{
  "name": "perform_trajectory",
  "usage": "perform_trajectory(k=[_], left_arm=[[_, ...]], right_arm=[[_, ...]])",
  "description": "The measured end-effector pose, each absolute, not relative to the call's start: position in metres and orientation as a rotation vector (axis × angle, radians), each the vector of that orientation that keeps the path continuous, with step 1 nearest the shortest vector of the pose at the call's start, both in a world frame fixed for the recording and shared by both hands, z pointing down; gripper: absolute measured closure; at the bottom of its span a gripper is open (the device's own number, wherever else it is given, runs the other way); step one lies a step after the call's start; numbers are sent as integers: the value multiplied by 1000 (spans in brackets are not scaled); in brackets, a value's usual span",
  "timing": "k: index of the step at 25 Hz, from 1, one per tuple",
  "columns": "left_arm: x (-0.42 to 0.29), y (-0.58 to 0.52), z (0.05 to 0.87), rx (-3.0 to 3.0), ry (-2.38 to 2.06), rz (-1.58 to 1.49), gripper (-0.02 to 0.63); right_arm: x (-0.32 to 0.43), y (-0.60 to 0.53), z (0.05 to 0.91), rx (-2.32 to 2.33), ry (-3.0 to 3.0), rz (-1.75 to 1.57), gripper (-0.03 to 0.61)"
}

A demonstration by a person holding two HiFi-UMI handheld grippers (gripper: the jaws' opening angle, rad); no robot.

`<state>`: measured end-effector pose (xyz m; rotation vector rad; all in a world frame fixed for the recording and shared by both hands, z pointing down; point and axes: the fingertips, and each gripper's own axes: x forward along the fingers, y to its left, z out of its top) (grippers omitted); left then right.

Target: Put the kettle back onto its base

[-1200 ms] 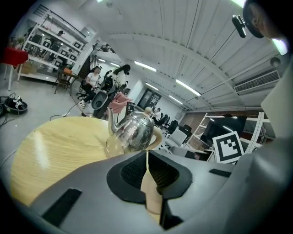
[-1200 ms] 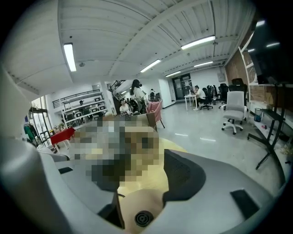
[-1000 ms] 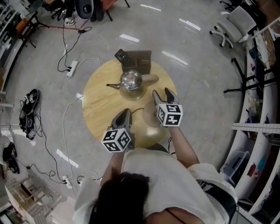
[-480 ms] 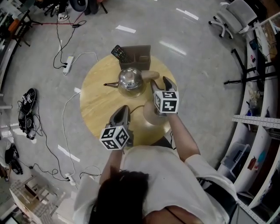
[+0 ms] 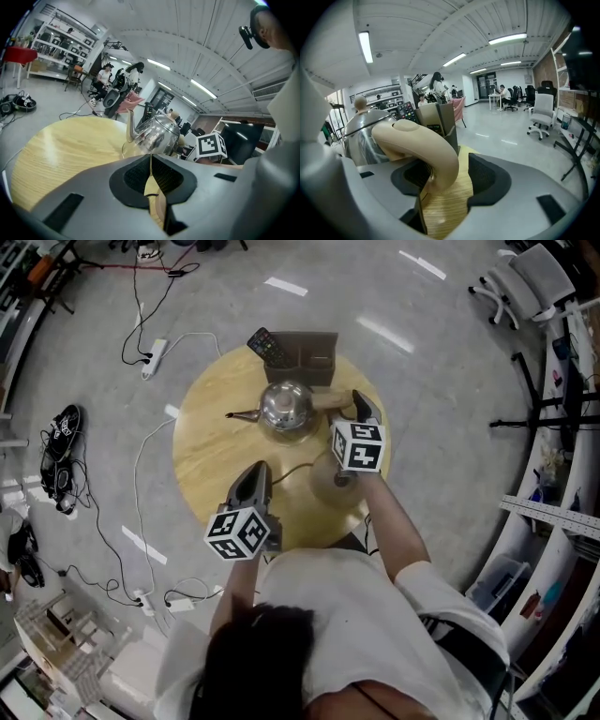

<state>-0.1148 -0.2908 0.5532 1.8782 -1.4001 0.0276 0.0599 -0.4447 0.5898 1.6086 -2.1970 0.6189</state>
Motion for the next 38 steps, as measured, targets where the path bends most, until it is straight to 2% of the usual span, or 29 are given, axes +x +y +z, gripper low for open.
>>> perform_trajectory(k=[9, 11, 13, 16, 29, 38], left_arm=[[-117, -297, 555, 1863, -1416, 26, 578], [-119, -294, 556, 1848, -1428, 28, 578], [-123, -289, 560, 1820, -1442, 33, 578], [-125, -283, 567, 1787, -1453, 41, 578], [-139, -272, 563, 1730, -1520, -38, 578], [-126, -265, 553, 1770, -1509, -38, 579]], right_arm=[[54, -459, 605, 1576, -2180, 513, 365], [50, -459, 605, 1567, -2204, 515, 388], [45, -457, 604, 1561, -2221, 519, 456], [47, -459, 605, 1597, -2236, 614, 468], [58, -454, 591, 1716, -2247, 741, 474], [83, -429, 548, 1756, -2310, 746, 474]])
